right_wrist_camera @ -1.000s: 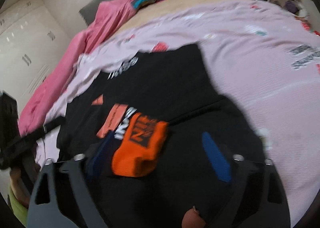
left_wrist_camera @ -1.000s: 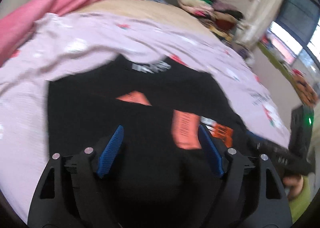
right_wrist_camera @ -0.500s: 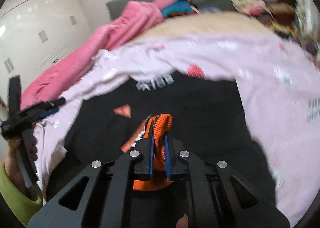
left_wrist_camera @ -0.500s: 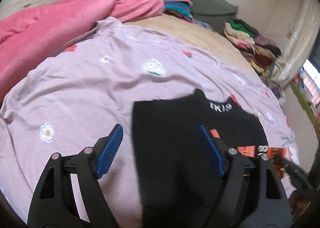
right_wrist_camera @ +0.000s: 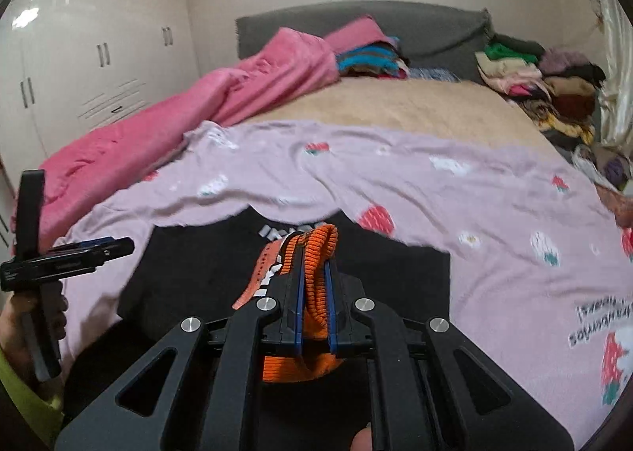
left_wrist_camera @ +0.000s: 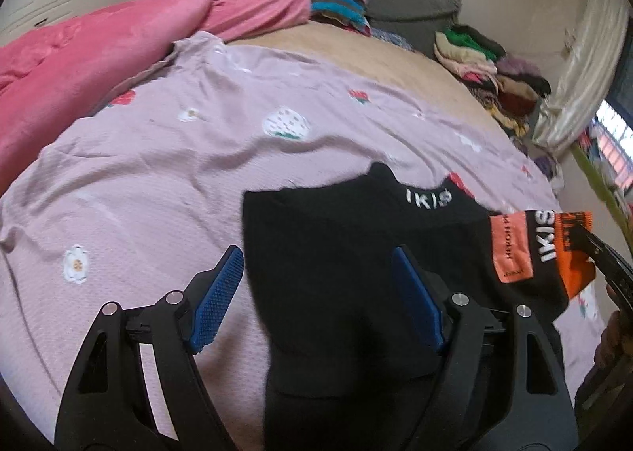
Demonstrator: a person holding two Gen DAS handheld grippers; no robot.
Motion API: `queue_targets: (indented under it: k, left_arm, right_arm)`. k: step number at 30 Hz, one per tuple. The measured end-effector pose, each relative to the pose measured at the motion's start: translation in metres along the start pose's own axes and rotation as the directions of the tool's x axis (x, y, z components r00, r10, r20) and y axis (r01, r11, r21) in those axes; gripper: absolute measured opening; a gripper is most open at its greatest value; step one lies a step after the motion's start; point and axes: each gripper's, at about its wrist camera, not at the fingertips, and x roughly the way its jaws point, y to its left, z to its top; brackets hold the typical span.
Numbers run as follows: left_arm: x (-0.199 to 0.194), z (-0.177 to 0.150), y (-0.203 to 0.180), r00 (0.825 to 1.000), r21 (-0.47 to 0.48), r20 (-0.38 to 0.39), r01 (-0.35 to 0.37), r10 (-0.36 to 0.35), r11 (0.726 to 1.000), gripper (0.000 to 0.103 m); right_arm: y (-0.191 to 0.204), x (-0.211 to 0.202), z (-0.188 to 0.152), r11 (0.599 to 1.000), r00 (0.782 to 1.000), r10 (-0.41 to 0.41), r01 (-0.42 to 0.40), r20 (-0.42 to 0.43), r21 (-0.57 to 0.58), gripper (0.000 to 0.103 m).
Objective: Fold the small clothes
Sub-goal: 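Lower the cuff onto the sweater front and open the right tool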
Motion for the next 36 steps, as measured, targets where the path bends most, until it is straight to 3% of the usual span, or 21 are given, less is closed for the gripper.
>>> queue_targets:
  k: [8, 20, 26, 31, 34, 36]
  left_arm:
    - [0.015, -0.012, -0.021, 0.999, 0.069, -0.040, 0.004, -0.001, 0.998, 0.069]
    - [0.025, -0.019, -0.034, 0.997, 0.110, -0.073, 0.011, -0.003, 0.994, 0.069]
    - [0.026, -0.020, -0.038, 0.997, 0.124, -0.077, 0.015, -0.005, 0.992, 0.069]
    - [0.028, -0.023, -0.041, 0.996, 0.138, -0.091, 0.015, -0.003, 0.990, 0.069]
    - [0.030, -0.027, -0.044, 0.994, 0.149, -0.111, 0.026, -0.010, 0.989, 0.061]
    - [0.032, -0.031, -0.045, 0.991, 0.151, -0.133, 0.045, -0.025, 0.987, 0.045]
  right_arm:
    - [-0.016, 0.010, -0.025, 0.997, 0.998, -0.057, 0.059, -0.040, 0.054, 0.008]
    - [-0.021, 0.017, -0.033, 0.992, 0.993, -0.103, 0.107, -0.057, 0.066, 0.010]
    - [-0.022, 0.011, -0.033, 0.987, 0.989, -0.141, 0.144, -0.044, 0.065, 0.021]
    - [-0.016, 0.011, -0.036, 0.992, 0.992, -0.113, 0.116, -0.058, 0.057, 0.027]
    - [-0.003, 0.018, -0.040, 0.996, 0.993, -0.077, 0.081, -0.087, 0.038, 0.027]
    - [0.008, 0.026, -0.044, 0.998, 0.992, -0.052, 0.055, -0.116, 0.018, 0.027]
